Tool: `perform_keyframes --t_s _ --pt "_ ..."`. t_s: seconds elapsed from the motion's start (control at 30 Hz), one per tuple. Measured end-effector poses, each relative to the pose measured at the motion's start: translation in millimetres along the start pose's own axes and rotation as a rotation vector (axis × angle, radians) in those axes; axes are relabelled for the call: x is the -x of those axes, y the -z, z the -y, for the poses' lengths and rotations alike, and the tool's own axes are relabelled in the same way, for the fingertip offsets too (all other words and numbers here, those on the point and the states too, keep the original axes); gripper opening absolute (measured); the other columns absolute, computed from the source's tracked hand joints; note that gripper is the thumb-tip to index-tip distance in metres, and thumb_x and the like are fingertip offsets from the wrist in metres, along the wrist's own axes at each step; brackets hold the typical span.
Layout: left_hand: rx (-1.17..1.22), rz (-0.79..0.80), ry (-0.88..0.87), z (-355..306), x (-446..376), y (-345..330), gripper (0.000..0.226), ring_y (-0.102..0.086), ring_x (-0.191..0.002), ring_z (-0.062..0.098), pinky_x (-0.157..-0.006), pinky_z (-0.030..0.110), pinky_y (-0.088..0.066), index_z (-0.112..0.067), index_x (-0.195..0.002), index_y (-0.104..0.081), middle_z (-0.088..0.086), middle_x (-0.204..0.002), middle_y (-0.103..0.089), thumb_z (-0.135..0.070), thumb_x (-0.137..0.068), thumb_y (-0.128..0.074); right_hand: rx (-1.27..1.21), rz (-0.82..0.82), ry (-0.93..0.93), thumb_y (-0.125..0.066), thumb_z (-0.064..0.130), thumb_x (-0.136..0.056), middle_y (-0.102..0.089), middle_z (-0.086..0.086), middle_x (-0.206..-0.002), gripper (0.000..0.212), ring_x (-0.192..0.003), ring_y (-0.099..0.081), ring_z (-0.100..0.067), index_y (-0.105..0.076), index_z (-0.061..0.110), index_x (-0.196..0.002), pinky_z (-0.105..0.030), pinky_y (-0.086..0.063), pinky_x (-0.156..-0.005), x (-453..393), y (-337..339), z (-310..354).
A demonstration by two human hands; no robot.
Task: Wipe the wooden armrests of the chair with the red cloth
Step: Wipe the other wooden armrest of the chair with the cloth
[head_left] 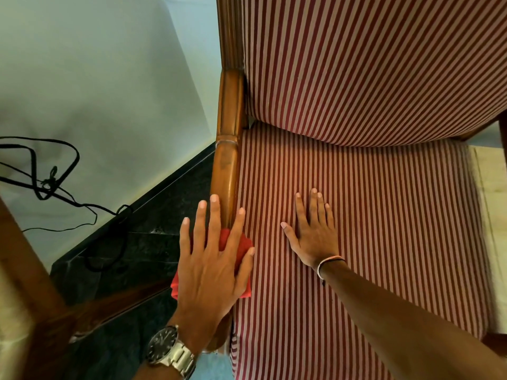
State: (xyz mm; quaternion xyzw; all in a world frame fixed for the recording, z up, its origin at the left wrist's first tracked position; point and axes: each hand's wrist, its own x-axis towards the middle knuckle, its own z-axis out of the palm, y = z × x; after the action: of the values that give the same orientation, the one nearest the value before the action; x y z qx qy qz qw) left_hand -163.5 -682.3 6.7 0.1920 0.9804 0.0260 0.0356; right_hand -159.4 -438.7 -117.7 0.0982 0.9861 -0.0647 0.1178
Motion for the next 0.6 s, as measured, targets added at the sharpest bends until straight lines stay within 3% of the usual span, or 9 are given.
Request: perform_keyframes --t_s 0.13,0.6 --pt "-0.017 -0.025 -0.072 4.8 -0.7 -1.9 0.066 -0.016 -0.156 0.038 -0.124 0.06 -0.017 -0.024 -0.159 -0.028 0.02 -0.168 -0.017 -0.053 -0.1 -0.031 -0.001 -0.02 0.001 -0.017 0.066 -0.099 -0.003 -0.018 -0.171 0.079 -0.159 -0.003 -0.034 -0.006 0.02 -0.163 -0.051 -0.011 -0.128 0.6 -2.9 -0.7" --pt "0.023 -0.058 0.02 -1.0 -35.9 -3.1 0.065 -0.006 -0.158 0.034 -0.126 0.053 -0.013 -0.026 -0.161 -0.015 0.019 -0.17 -0.007 -0.048 -0.103 -0.03 0.005 -0.005 -0.011 -0.019 0.065 -0.099 0.001 -0.018 -0.171 0.079 -0.159 0.001 -0.034 -0.003 0.02 -0.163 -0.053 -0.013 -0.128 2.8 1.9 4.2"
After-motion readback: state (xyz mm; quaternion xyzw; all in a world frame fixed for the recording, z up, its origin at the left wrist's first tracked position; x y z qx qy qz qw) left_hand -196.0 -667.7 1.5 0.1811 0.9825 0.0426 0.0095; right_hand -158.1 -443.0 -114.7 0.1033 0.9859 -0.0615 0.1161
